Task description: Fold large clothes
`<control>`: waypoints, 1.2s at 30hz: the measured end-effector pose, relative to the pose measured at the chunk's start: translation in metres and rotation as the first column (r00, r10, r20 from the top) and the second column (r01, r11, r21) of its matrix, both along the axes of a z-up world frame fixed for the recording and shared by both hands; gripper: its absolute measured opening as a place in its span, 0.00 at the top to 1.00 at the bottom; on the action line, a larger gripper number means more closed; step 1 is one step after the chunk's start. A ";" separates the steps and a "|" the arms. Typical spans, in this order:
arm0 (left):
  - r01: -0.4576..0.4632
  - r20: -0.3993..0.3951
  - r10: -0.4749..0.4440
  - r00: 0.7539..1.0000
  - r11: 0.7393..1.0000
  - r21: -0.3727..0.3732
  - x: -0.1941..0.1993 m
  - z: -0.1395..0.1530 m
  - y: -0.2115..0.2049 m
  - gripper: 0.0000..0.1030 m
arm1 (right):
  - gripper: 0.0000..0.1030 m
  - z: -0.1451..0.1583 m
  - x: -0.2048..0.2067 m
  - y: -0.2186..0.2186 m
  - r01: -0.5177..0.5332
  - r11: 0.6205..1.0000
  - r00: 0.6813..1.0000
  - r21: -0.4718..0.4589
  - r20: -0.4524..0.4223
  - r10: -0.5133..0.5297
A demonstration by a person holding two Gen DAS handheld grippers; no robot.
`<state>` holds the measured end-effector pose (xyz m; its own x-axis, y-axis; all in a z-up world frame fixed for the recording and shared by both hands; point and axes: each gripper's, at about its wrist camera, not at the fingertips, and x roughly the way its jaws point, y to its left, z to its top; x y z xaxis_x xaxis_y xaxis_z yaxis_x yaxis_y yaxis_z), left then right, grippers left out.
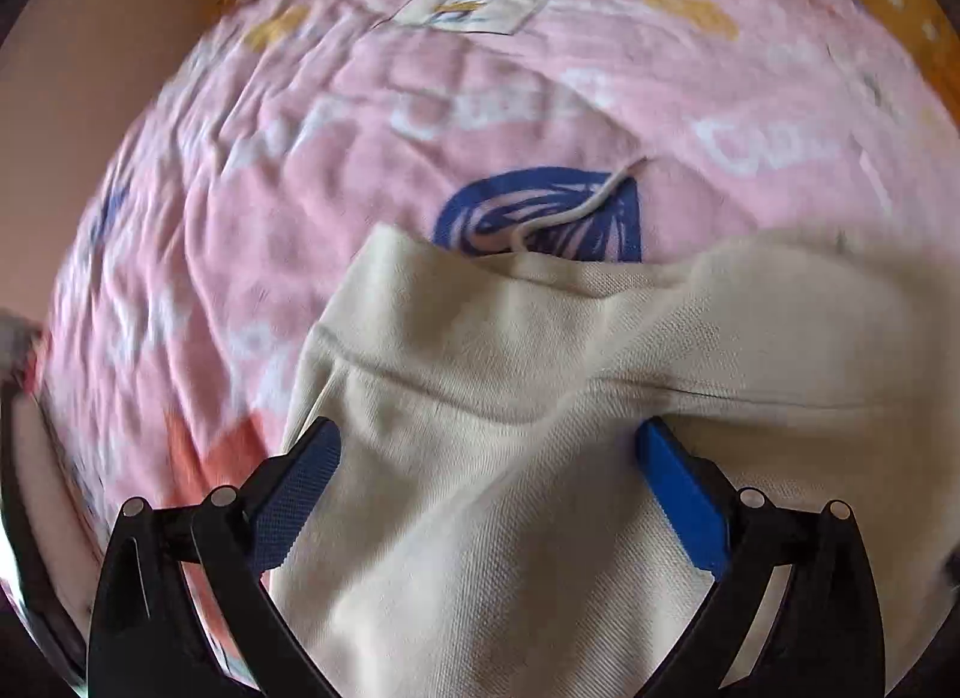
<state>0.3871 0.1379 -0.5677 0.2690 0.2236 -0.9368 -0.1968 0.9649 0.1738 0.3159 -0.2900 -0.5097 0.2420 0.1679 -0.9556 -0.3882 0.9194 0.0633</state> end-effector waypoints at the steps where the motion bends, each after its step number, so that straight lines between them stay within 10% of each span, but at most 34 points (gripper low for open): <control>1: 0.025 -0.003 -0.025 1.000 0.998 0.056 0.003 -0.007 -0.007 0.06 | 0.33 -0.005 0.004 0.002 0.017 1.000 1.000 -0.006 0.010 -0.017; 9: 0.026 -0.017 -0.025 1.000 0.997 0.073 0.002 0.014 -0.018 0.08 | 0.31 0.016 0.006 -0.019 0.114 0.991 0.993 0.076 0.033 -0.117; 16: 0.154 0.075 -0.144 0.987 0.976 -0.157 -0.042 0.090 -0.094 0.08 | 0.13 0.053 0.006 -0.103 0.225 0.903 0.971 0.366 -0.009 -0.239; 23: 0.127 -0.085 -0.162 0.983 0.938 -0.322 -0.050 0.059 -0.165 0.08 | 0.13 -0.039 0.015 -0.150 0.420 0.672 0.889 0.610 -0.427 -0.167; 27: 0.065 -0.189 -0.143 0.971 0.927 -0.370 -0.041 0.014 -0.166 0.08 | 0.05 -0.064 0.019 -0.145 0.401 0.623 0.893 0.671 -0.438 -0.104; 36: 0.069 -0.212 -0.173 0.962 0.902 -0.427 -0.038 -0.023 -0.153 0.06 | 0.06 -0.038 0.016 -0.099 0.188 0.699 0.938 0.690 -0.336 0.080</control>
<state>0.3490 -0.0156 -0.5902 0.0255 -0.2157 -0.9761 -0.0770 0.9731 -0.2171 0.3314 -0.3893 -0.5476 -0.0183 0.8160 -0.5777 -0.1732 0.5665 0.8057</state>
